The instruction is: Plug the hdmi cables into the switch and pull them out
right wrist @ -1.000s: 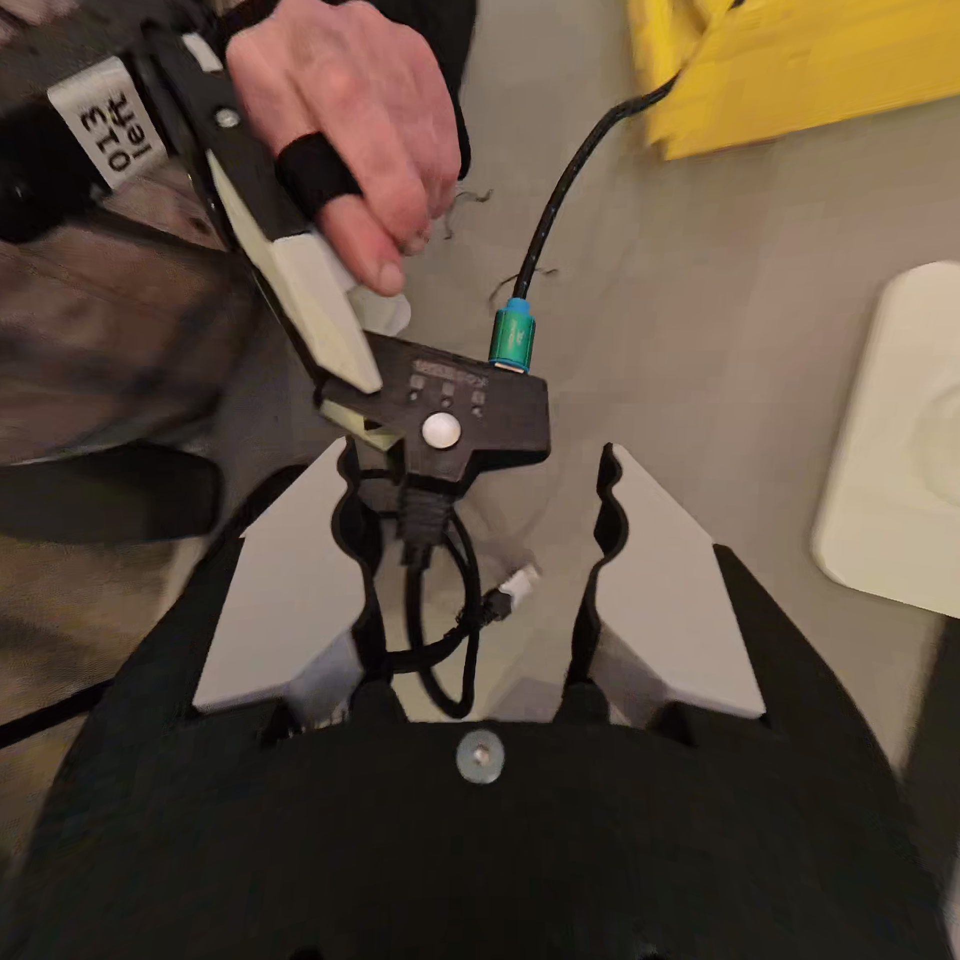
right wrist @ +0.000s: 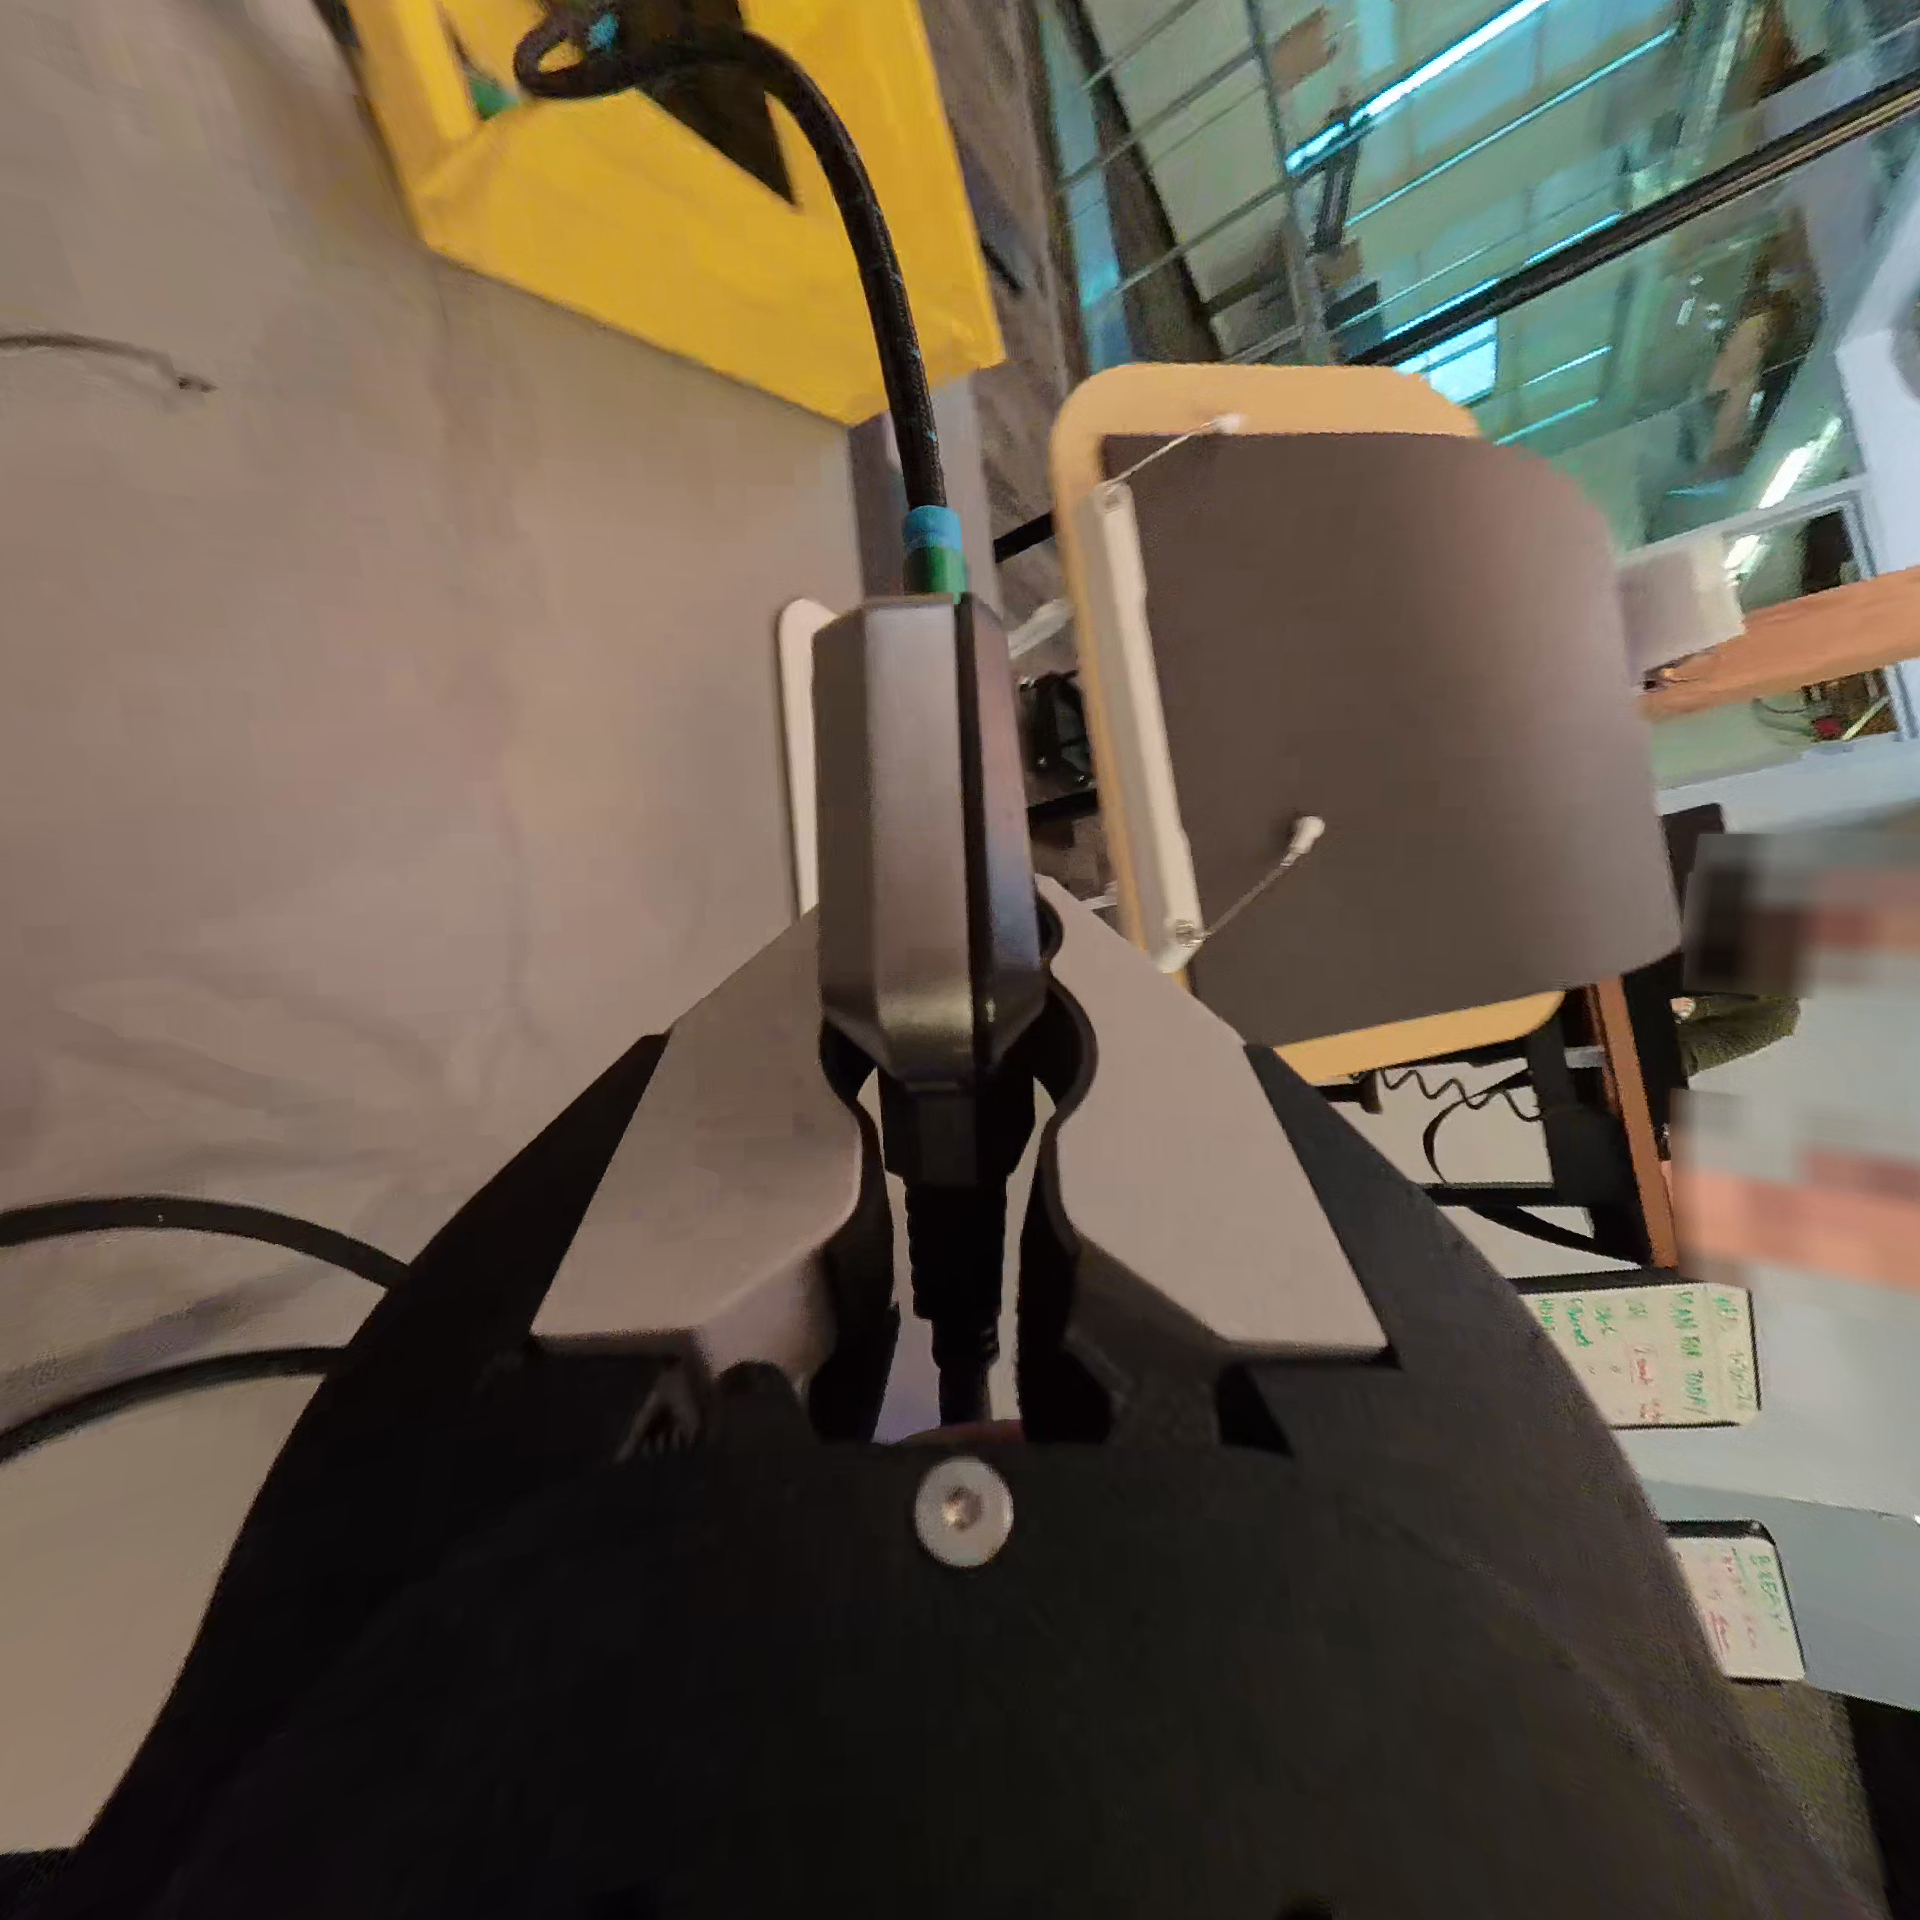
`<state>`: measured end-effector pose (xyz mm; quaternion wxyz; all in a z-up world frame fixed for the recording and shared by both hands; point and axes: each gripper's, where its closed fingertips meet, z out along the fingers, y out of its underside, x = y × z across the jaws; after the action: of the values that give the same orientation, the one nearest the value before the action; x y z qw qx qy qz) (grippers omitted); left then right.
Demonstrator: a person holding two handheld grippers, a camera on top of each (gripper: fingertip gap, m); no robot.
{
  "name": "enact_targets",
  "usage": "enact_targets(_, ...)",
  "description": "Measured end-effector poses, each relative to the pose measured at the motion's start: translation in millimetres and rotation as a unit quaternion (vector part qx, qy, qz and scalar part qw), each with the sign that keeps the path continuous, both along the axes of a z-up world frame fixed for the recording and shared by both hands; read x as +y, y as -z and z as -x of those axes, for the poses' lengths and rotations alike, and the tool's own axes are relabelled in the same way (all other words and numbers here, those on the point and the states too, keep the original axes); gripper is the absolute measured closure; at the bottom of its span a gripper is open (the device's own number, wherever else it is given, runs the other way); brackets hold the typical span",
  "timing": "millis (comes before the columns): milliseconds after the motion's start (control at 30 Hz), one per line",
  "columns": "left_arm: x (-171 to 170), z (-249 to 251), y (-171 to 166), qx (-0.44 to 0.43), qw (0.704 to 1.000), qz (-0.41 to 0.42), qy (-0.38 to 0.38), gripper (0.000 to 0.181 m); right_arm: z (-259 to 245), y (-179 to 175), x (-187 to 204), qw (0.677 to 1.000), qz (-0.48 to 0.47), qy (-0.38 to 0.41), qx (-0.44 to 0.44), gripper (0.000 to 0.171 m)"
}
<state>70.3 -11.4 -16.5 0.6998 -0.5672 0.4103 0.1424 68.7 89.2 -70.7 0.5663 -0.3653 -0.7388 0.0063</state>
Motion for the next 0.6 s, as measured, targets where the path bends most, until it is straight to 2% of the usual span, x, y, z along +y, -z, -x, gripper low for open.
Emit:
enact_targets(200,-42,73,-40,-0.04,0.996,-0.046,-0.063,0.145,-25,-108,19,0.991,0.002,-0.016,0.131,0.152)
enact_targets(300,-53,127,-39,-0.039,0.991,-0.022,-0.128,0.15,-38,-159,21,0.985,-0.03,-0.019,0.171,0.152)
enact_targets(367,-52,166,-21,-0.021,0.985,0.035,-0.166,0.154,-41,-184,19,0.982,-0.06,-0.018,0.178,0.152)
enact_targets(400,-50,188,-6,0.001,0.979,0.075,-0.189,0.15,-40,-193,15,0.981,-0.063,-0.023,0.182,0.152)
enact_targets(467,-46,229,16,0.047,0.968,0.115,-0.219,0.151,-34,-200,13,0.983,-0.053,-0.029,0.176,0.151)
enact_targets(600,-33,286,80,0.175,0.94,0.219,-0.194,0.152,-13,-194,13,0.983,-0.044,-0.039,0.175,0.152)
